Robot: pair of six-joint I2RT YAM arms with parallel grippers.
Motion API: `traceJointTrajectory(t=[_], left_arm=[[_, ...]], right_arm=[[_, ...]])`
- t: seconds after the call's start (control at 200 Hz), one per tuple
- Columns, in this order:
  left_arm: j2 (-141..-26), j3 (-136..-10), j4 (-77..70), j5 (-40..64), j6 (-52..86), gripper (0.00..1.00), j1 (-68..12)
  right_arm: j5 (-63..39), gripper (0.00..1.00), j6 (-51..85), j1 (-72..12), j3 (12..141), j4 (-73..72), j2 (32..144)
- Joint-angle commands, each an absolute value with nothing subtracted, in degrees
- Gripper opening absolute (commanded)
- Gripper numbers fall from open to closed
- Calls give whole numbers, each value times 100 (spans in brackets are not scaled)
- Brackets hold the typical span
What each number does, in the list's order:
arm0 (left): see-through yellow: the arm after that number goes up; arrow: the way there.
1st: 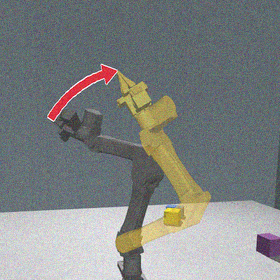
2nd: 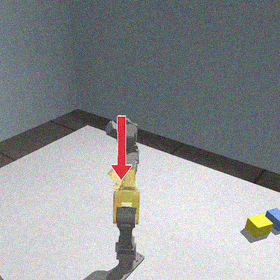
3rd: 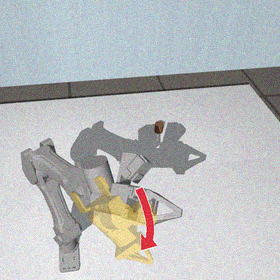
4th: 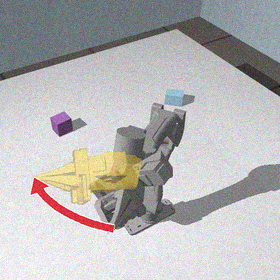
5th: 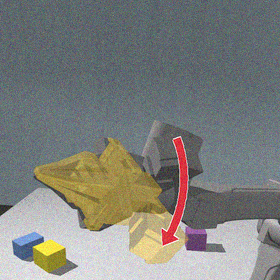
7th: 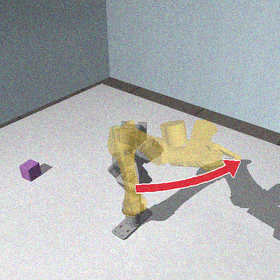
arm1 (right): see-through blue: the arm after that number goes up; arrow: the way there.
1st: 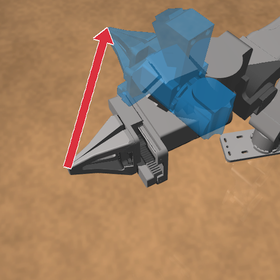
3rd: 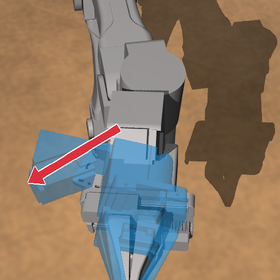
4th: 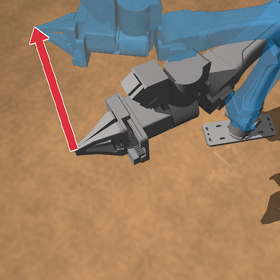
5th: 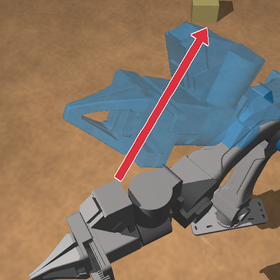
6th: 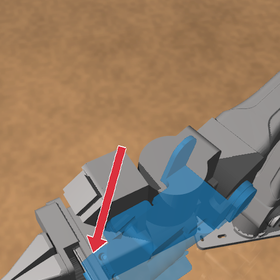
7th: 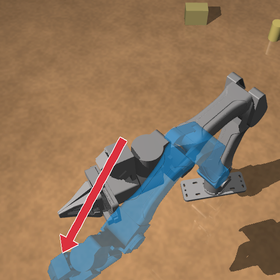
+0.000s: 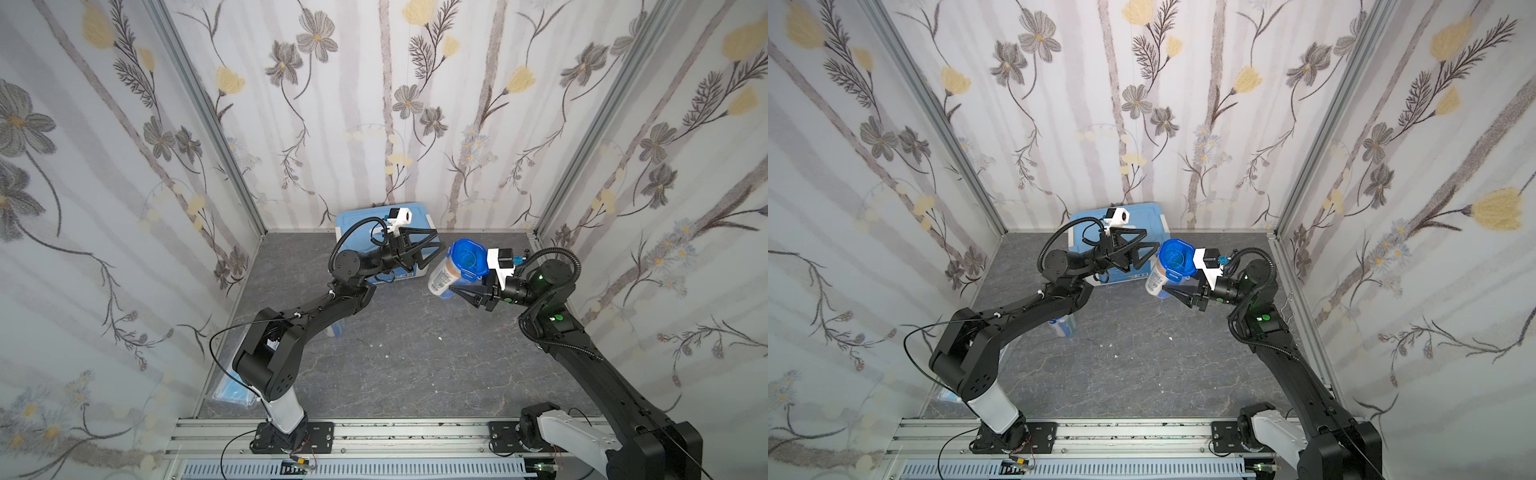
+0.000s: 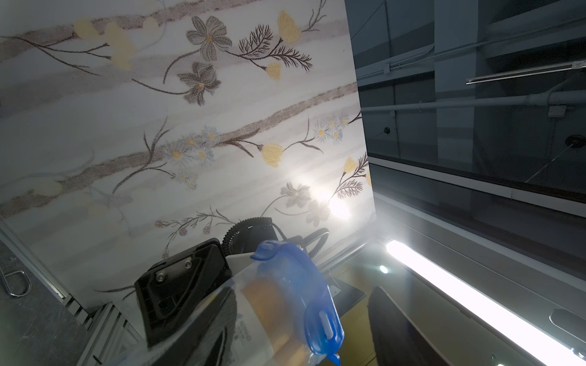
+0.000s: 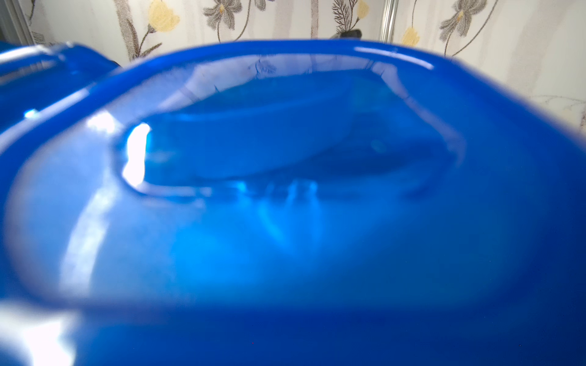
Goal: Take out toiletry kits
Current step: Unfasten the latch on the container.
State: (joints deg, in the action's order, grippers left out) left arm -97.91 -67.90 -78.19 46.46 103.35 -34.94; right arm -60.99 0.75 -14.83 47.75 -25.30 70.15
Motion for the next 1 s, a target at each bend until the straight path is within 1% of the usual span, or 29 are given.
traceJointTrajectory(t=[0.0, 0.185, 0.33, 0.58, 0.734, 0.889, 0.994], left_arm=[[-9772, -6844, -8090, 4602, 10643, 68, -3524], [-9643, -6820, -8095, 4496, 10778, 66, -3571], [-9460, -6729, -8090, 4508, 10922, 65, -3575], [-9439, -6637, -8095, 4305, 11196, 62, -3785], [-9634, -6884, -8093, 4296, 11250, 60, -4011], [-9608, -6970, -8095, 4282, 11250, 59, -4021], [-9572, -6898, -8095, 4271, 11259, 57, -4033]], right_arm=[[-6210, 29, -237, -1469, 4984, -2595, 7087], [-6305, 29, -570, -1475, 5173, -2227, 7213], [-6387, 27, -976, -1365, 5396, -1624, 7244], [-6428, 27, -1081, -1217, 5481, -1574, 7141], [-6529, 26, -923, -1217, 5369, -1857, 7148], [-6433, 26, -1152, -1205, 5370, -1559, 7085], [-6454, 25, -1115, -1127, 5348, -1637, 7088]])
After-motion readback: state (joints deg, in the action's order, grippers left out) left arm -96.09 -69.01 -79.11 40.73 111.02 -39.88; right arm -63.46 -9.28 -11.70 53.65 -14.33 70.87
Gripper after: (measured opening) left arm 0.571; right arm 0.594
